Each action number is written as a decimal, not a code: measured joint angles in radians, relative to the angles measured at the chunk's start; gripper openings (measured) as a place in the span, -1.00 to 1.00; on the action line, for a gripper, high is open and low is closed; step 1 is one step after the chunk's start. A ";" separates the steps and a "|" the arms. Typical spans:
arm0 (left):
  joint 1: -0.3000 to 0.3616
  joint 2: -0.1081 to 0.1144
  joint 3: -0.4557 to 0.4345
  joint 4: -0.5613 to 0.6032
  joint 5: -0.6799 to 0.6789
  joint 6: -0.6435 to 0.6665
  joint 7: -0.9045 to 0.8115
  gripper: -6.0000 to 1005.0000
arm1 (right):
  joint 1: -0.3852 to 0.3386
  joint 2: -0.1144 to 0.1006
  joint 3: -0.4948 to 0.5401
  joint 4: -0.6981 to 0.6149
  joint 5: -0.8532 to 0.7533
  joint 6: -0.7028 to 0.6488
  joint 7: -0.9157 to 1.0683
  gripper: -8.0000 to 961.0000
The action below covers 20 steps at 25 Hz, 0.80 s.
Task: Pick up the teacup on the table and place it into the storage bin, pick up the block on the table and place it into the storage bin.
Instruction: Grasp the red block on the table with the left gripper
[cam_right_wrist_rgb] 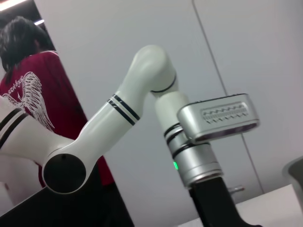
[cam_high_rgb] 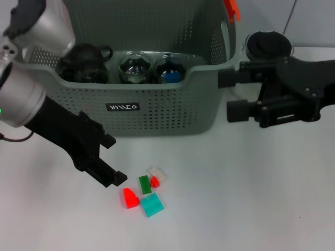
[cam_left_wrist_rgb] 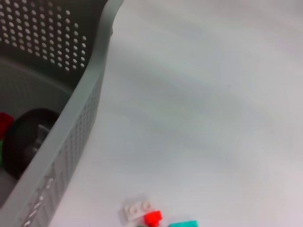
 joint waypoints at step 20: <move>0.088 -0.046 0.207 -0.211 0.058 -0.326 0.147 0.89 | 0.026 0.001 -0.029 0.070 -0.002 0.090 -0.020 0.83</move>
